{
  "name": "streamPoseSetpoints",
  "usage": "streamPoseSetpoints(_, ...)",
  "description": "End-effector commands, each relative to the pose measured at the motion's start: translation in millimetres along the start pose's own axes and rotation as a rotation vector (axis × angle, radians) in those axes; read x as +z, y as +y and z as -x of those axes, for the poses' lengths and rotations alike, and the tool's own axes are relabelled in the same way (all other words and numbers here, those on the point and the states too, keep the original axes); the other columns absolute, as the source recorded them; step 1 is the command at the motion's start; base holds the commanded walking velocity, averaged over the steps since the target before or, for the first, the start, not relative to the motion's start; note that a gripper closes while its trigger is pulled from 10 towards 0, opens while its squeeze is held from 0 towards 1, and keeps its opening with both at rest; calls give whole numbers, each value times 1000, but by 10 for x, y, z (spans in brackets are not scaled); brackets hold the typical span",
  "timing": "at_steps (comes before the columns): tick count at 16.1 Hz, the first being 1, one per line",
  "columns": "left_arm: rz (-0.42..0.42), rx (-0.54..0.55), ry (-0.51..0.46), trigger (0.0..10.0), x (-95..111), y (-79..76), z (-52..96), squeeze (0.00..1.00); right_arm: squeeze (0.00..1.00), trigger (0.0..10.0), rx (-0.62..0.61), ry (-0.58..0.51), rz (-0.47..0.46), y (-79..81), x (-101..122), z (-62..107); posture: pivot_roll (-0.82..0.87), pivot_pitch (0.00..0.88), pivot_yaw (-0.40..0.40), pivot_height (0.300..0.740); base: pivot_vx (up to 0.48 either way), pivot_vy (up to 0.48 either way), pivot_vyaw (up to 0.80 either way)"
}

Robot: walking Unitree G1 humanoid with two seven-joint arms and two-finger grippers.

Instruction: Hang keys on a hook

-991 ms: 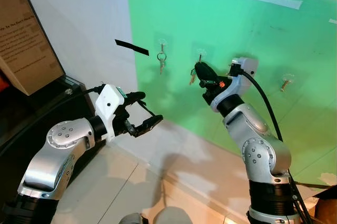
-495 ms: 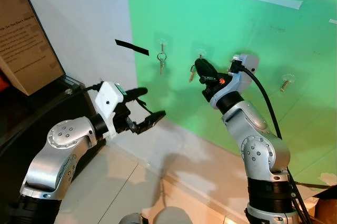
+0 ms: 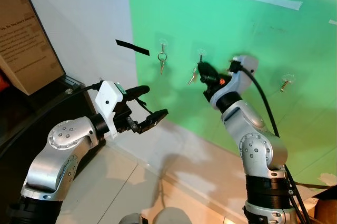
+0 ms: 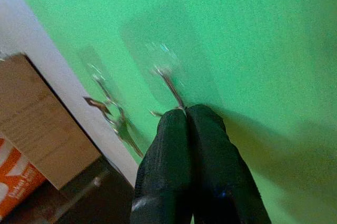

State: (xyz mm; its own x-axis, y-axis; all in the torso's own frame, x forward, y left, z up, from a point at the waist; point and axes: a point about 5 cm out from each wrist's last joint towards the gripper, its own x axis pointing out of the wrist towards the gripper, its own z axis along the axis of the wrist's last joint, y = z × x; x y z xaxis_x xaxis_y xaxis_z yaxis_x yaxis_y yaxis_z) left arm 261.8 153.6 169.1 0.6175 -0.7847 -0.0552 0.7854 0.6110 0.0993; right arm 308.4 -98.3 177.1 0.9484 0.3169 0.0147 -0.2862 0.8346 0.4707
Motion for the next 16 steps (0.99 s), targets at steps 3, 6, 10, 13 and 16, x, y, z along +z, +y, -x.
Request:
streamPoseSetpoints(3, -12, -1, -9, 10000, 31, -7, 15, 0, 0, 10000, -83, 37, -9, -105, -74, 10, 72, 0, -19, 740, 0, 0, 0)
streamPoseSetpoints(6, -15, -8, -6, 10000, 34, -3, 13, 0, 0, 10000, -69, 59, 12, -88, -111, 19, 67, 0, -10, 740, 0, 0, 0)
streamPoseSetpoints(10, -16, -20, 3, 10000, 28, -4, 6, 0, 0, 10000, -57, 70, 18, -55, -143, 27, 62, 0, -3, 740, 0, 0, 0)
streamPoseSetpoints(13, -20, -23, 7, 10000, 24, -3, -2, 0, 0, 10000, -56, 75, 31, -56, -151, 29, 62, 0, -2, 740, 0, 0, 0)
streamPoseSetpoints(16, -23, -22, 8, 10000, 26, -1, -1, 0, 643, 10000, -49, 63, 24, -48, -139, 24, 64, 0, -3, 740, 0, 0, 0)
